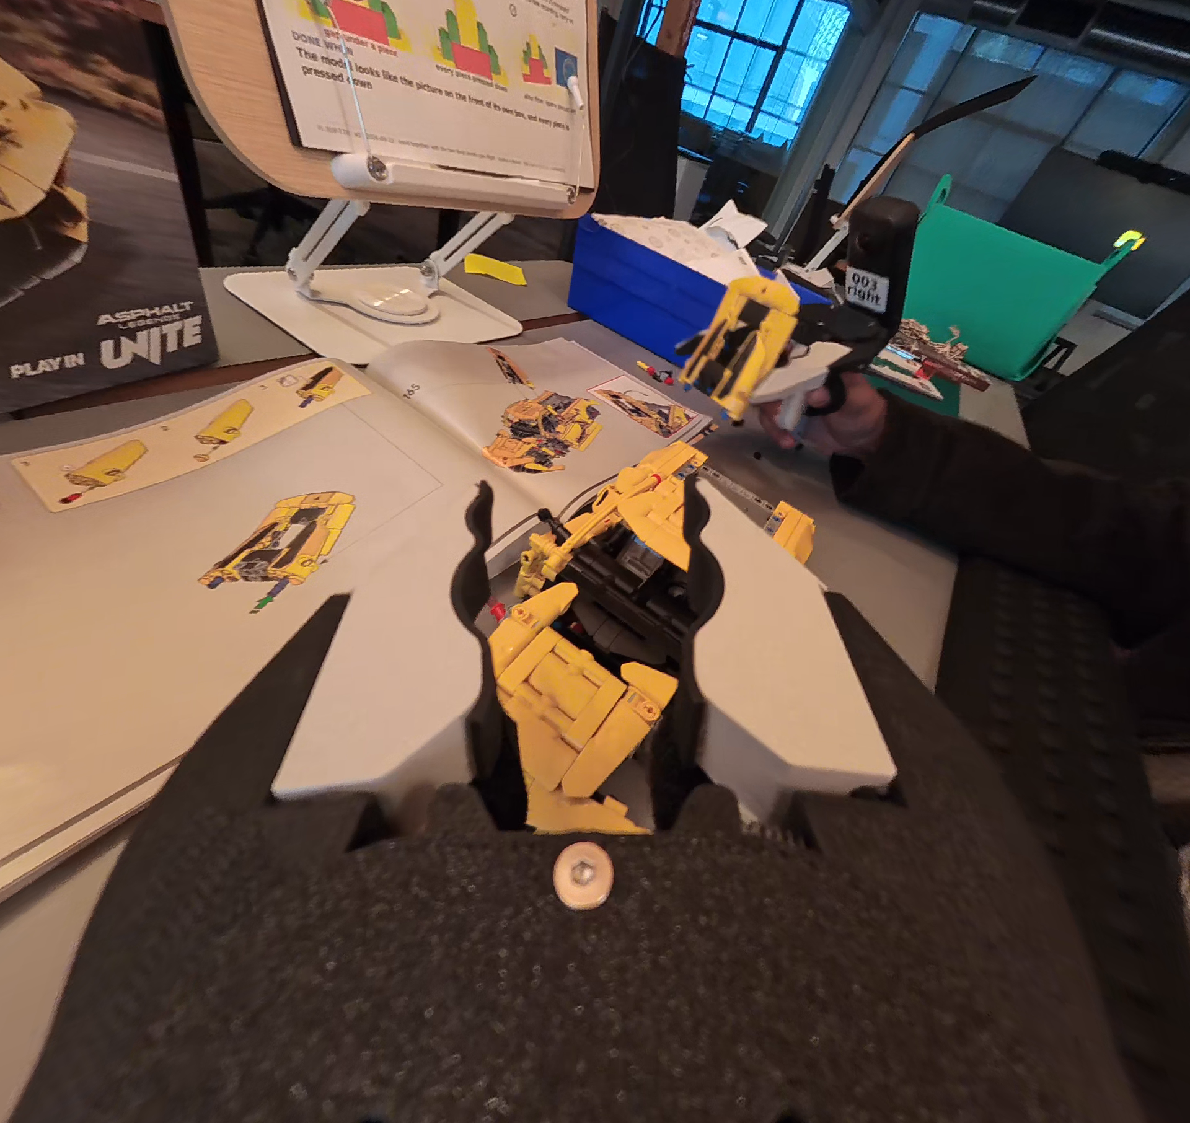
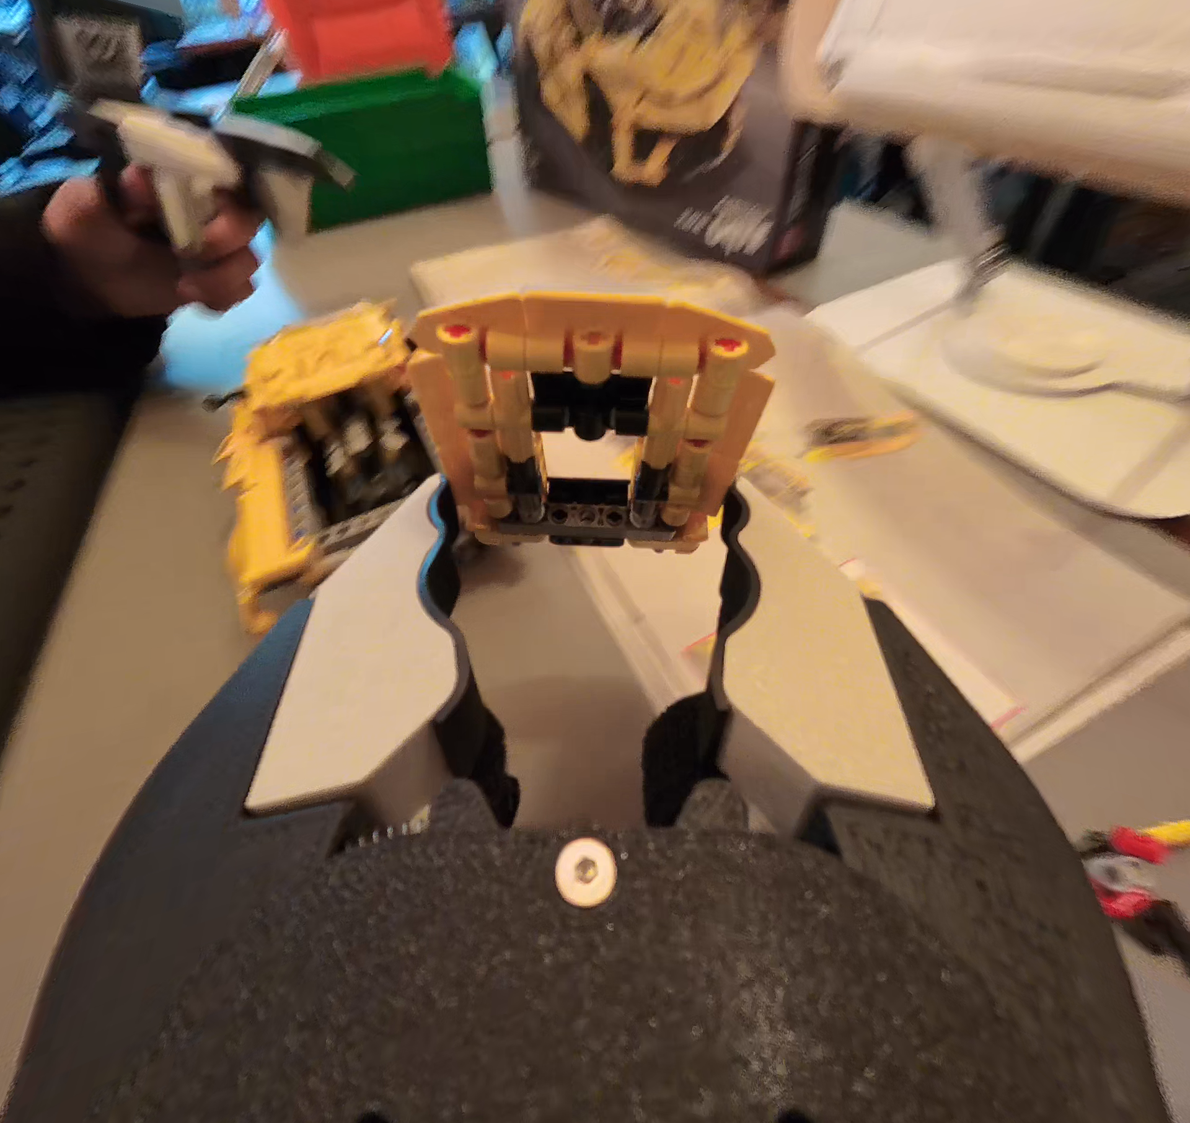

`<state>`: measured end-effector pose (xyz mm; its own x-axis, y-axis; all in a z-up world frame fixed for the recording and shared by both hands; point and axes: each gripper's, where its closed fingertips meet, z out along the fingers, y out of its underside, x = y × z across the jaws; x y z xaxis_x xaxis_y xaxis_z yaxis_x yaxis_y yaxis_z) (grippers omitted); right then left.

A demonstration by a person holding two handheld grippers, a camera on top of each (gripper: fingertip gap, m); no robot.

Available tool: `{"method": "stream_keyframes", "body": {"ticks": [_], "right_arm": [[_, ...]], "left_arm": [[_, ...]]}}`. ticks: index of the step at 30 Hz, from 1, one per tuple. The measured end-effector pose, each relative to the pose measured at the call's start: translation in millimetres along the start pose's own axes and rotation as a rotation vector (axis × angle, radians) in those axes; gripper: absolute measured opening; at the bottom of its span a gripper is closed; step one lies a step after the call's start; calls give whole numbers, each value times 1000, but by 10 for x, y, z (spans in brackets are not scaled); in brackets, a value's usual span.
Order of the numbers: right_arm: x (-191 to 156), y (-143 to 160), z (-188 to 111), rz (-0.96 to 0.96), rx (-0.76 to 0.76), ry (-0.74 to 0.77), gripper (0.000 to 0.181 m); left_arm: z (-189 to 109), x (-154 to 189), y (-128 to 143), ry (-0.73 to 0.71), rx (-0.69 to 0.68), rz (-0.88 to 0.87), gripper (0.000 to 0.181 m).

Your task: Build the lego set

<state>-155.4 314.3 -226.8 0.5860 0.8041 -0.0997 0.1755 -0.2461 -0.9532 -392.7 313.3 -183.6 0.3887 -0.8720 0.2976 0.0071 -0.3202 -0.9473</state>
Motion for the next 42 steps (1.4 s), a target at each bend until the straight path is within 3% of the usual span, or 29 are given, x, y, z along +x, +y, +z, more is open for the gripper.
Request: {"method": "stream_keyframes", "body": {"ticks": [4, 6, 8, 11, 16, 30, 36, 39, 42], "right_arm": [[-434, 414, -91, -7, -374, -177, 82], [-542, 649, -271, -16, -639, -178, 82], [-570, 799, -400, -31, -796, -134, 82], [-617, 949, -516, -51, -953, -97, 82], [-629, 997, -496, -103, -1012, -76, 82], [-608, 1007, -483, -124, -1024, -45, 81], [-663, 901, -562, -81, -958, -116, 83], [-666, 539, -424, -117, -675, -207, 63], [-878, -129, -91, -234, -98, -413, 54]], "left_arm": [[56, 3, 144, 3, -68, 2, 59], [90, 60, 174, 18, -86, 8, 59], [122, 149, 141, 47, -83, -7, 56], [187, 285, 134, 79, -113, -28, 48], [351, 544, 224, 123, -171, -4, 47], [477, 623, 318, 94, -232, 71, 47], [484, 630, 333, 99, -242, 66, 47], [489, 579, 362, 80, -253, 43, 47], [504, 517, 425, 60, -280, 10, 46]]}}
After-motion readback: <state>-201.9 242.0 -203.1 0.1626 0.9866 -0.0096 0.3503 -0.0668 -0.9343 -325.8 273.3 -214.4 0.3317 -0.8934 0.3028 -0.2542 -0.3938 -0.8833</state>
